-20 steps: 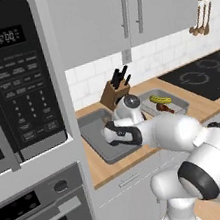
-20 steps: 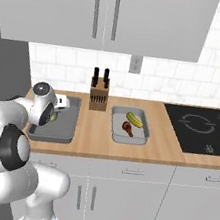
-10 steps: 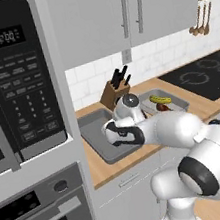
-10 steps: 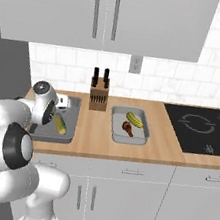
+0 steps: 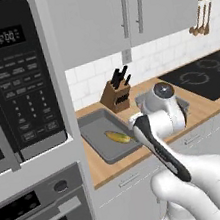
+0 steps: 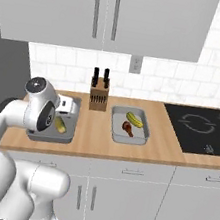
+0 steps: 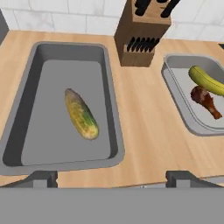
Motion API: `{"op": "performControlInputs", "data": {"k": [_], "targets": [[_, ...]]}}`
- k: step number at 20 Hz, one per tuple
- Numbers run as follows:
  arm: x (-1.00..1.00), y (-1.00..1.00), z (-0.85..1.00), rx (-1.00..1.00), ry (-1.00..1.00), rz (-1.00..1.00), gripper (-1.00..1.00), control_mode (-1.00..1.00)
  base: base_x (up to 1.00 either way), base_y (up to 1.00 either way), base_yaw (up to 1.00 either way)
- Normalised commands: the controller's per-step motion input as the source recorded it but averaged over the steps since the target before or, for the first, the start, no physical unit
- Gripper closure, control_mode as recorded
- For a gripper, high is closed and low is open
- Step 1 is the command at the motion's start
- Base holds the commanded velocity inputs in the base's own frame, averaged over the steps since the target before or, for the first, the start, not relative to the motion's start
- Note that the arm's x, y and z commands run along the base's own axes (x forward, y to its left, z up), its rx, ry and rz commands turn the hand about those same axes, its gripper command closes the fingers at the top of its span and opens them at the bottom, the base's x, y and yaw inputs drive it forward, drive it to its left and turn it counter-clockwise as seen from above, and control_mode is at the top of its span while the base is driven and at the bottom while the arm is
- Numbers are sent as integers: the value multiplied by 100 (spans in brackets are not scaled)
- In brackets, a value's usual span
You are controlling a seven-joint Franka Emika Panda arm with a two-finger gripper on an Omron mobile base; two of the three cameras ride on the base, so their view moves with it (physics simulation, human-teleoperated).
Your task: Place one cucumber and one chicken drumstick in each tupperware on the nearby counter, to pack two identical lunches.
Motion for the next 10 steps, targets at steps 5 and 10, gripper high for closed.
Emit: {"op": "performControlInputs", "data": {"k": [5,10], "targets": [[-40,-35,8,0,0,0,-100,100,-60,-56,11],[0,0,0,0,0,0,-100,100,-100,-85,34]]}}
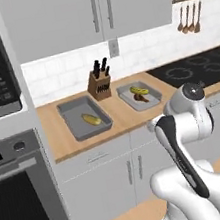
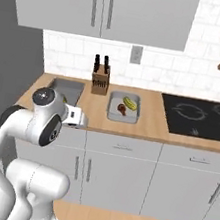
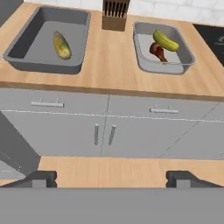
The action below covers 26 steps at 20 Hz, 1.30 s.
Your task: Place one cucumber and one chicken drumstick in each tupperware on the nearby counter, to pack two identical lunches.
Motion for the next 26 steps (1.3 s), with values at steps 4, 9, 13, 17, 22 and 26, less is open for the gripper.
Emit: {"op": "performControlInputs", "data": {"k": [4,9,13,17,22,26], "targets": [[0,0,0,0,0,0,-100,100,-99,-34,64],[0,0,0,0,0,0,-100,100,-66,11,85],[0,0,0,0,0,0,-100,100,-52,68,81],[0,0,0,0,0,0,-100,100,-32,100,68],[0,0,0,0,0,0,-100,100,-34,100,73],[0,0,0,0,0,0,-100,100,-7,100,65]]}}
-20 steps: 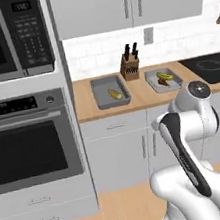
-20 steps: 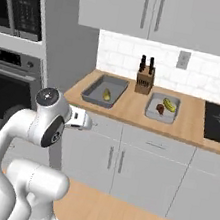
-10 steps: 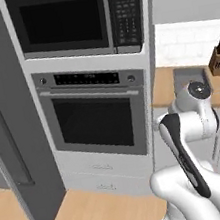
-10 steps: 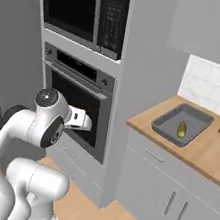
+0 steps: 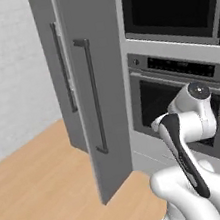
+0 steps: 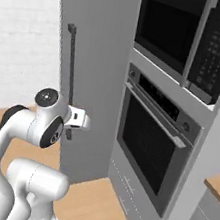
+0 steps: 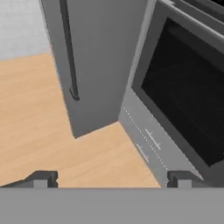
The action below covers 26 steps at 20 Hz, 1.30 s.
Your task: Place one cucumber and one chicken drumstick in each tupperware on the nearby counter, to pack two identical lunches.
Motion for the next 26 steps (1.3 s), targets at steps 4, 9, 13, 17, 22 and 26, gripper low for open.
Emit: {"op": "performControlInputs", "data": {"k": [4,9,13,17,22,26], "targets": [[0,0,0,0,0,0,-100,100,0,100,55],[0,0,0,0,0,0,-100,100,0,100,53],[0,0,0,0,0,0,-100,100,32,100,35],[0,0,0,0,0,0,-100,100,93,100,20],[0,0,0,0,0,0,-100,100,100,100,4],[0,0,0,0,0,0,-100,100,100,82,6]]}}
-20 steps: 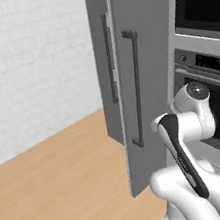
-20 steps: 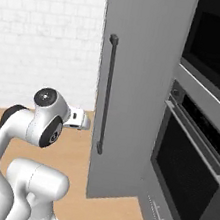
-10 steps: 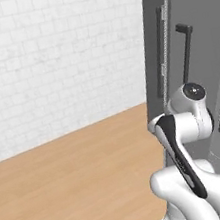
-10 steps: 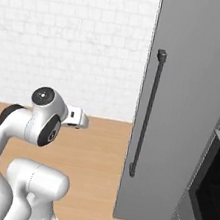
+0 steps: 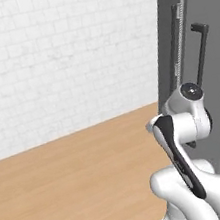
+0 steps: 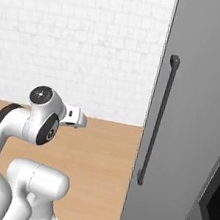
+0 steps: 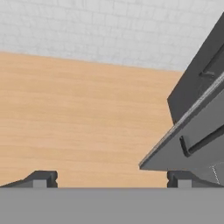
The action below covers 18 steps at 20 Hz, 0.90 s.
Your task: Place one cucumber and one chicken drumstick in each tupperware on the nearby counter, to pack two identical lunches.
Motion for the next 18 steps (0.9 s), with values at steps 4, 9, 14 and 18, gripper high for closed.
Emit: {"op": "performControlInputs", "data": {"k": [4,9,14,18], "targets": [[0,0,0,0,0,0,-100,100,100,19,35],[0,0,0,0,0,0,-100,100,55,-31,63],[0,0,0,0,0,0,-100,100,100,8,25],[0,0,0,0,0,0,-100,100,100,20,12]]}}
